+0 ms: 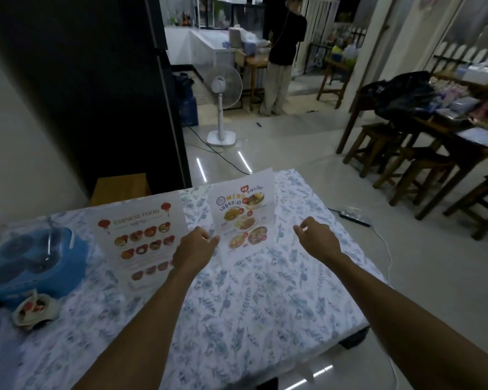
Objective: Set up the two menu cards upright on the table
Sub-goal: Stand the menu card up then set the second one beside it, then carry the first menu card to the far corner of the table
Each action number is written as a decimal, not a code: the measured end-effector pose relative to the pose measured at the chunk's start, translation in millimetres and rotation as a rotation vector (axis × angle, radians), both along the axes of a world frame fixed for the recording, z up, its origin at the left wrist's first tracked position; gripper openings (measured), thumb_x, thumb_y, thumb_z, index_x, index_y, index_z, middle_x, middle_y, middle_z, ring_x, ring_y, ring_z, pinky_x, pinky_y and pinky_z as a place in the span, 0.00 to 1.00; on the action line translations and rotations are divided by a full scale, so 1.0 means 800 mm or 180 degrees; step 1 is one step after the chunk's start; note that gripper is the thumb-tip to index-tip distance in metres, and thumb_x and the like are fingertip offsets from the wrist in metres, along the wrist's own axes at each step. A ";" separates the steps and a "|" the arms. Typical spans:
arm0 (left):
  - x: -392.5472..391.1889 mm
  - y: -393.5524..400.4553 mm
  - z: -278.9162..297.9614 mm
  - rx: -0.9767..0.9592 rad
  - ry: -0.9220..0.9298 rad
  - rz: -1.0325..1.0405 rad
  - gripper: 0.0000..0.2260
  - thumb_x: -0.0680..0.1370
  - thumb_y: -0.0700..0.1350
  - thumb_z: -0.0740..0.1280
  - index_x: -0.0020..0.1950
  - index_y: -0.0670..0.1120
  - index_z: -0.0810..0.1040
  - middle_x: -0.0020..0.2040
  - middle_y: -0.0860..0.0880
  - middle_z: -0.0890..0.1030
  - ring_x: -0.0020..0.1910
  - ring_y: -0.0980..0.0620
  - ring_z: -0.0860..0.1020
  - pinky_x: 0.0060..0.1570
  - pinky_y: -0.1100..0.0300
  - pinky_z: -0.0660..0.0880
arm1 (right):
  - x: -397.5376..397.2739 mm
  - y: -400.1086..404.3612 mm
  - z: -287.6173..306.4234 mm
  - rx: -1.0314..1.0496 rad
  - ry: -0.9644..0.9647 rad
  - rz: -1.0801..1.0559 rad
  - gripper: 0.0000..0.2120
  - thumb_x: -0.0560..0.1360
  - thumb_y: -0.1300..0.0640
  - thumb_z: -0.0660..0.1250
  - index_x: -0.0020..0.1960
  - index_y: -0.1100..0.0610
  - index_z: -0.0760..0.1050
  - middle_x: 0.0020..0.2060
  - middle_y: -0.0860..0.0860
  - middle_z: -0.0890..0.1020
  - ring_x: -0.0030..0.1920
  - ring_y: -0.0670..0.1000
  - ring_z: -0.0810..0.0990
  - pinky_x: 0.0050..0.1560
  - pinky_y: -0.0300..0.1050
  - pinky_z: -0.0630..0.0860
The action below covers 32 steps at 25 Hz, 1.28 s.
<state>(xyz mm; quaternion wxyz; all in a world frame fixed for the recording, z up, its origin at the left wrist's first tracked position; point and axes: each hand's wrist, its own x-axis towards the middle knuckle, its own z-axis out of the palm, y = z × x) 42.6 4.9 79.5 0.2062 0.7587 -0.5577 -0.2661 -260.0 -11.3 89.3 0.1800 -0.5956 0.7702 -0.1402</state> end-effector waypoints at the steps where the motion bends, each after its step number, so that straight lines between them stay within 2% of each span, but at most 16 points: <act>1: -0.001 -0.008 -0.007 0.0092 -0.0070 0.0000 0.14 0.75 0.61 0.67 0.49 0.51 0.77 0.47 0.49 0.83 0.44 0.48 0.80 0.42 0.56 0.76 | -0.005 -0.016 -0.009 0.0072 0.0001 0.0040 0.20 0.79 0.40 0.60 0.61 0.54 0.73 0.56 0.55 0.83 0.53 0.57 0.81 0.46 0.49 0.76; 7: -0.019 -0.059 -0.048 0.0605 -0.0098 0.0132 0.25 0.72 0.60 0.74 0.61 0.46 0.75 0.58 0.45 0.81 0.54 0.46 0.80 0.46 0.56 0.74 | -0.019 -0.121 -0.065 0.0514 -0.0194 0.0431 0.26 0.74 0.43 0.69 0.65 0.56 0.69 0.55 0.56 0.82 0.55 0.58 0.80 0.50 0.52 0.79; 11: -0.030 -0.081 -0.065 0.0830 -0.0098 0.0128 0.31 0.67 0.63 0.77 0.62 0.47 0.75 0.57 0.47 0.82 0.53 0.46 0.81 0.51 0.51 0.79 | -0.004 -0.165 -0.102 0.0924 -0.0442 0.0949 0.33 0.68 0.46 0.77 0.66 0.55 0.68 0.59 0.58 0.81 0.56 0.59 0.81 0.52 0.54 0.79; 15: -0.034 -0.079 -0.080 0.0862 0.0041 0.0055 0.24 0.71 0.55 0.77 0.61 0.44 0.80 0.55 0.45 0.85 0.47 0.48 0.81 0.46 0.56 0.78 | 0.007 -0.167 -0.123 0.0947 -0.0800 0.1391 0.33 0.70 0.47 0.76 0.70 0.54 0.70 0.62 0.57 0.81 0.60 0.59 0.80 0.56 0.51 0.77; 18: -0.034 -0.075 -0.085 0.0886 0.0058 -0.0039 0.20 0.75 0.55 0.74 0.59 0.42 0.83 0.55 0.43 0.86 0.51 0.46 0.84 0.51 0.52 0.80 | 0.003 -0.167 -0.124 0.0761 -0.0731 0.1442 0.24 0.72 0.47 0.74 0.64 0.57 0.77 0.57 0.57 0.85 0.54 0.58 0.83 0.51 0.49 0.78; 22: -0.041 -0.083 -0.072 0.0746 0.0076 -0.0138 0.17 0.75 0.55 0.73 0.56 0.43 0.84 0.51 0.45 0.85 0.49 0.45 0.83 0.47 0.55 0.79 | -0.012 -0.164 -0.097 0.0670 -0.0626 0.1419 0.21 0.73 0.48 0.74 0.61 0.58 0.80 0.54 0.57 0.86 0.52 0.57 0.83 0.48 0.48 0.78; 25: -0.060 -0.114 -0.052 0.0540 0.0150 -0.0354 0.18 0.75 0.55 0.73 0.59 0.45 0.83 0.52 0.46 0.85 0.47 0.46 0.83 0.47 0.54 0.79 | -0.043 -0.167 -0.067 0.0483 -0.0586 0.1247 0.20 0.73 0.48 0.73 0.63 0.55 0.80 0.54 0.55 0.86 0.52 0.56 0.84 0.49 0.49 0.80; 29: -0.105 -0.170 -0.026 0.0326 0.0207 -0.0555 0.18 0.75 0.55 0.73 0.61 0.47 0.83 0.55 0.47 0.85 0.49 0.47 0.82 0.50 0.51 0.80 | -0.096 -0.201 -0.038 0.0312 -0.0448 0.1077 0.19 0.73 0.47 0.73 0.62 0.53 0.81 0.54 0.53 0.87 0.50 0.54 0.84 0.48 0.49 0.81; 32: -0.145 -0.226 -0.022 0.0366 0.0115 -0.0616 0.18 0.76 0.56 0.72 0.61 0.49 0.83 0.52 0.49 0.85 0.44 0.50 0.80 0.44 0.56 0.78 | -0.139 -0.248 -0.036 0.0309 -0.0311 0.1065 0.18 0.74 0.47 0.72 0.61 0.52 0.82 0.54 0.52 0.87 0.49 0.53 0.84 0.47 0.48 0.80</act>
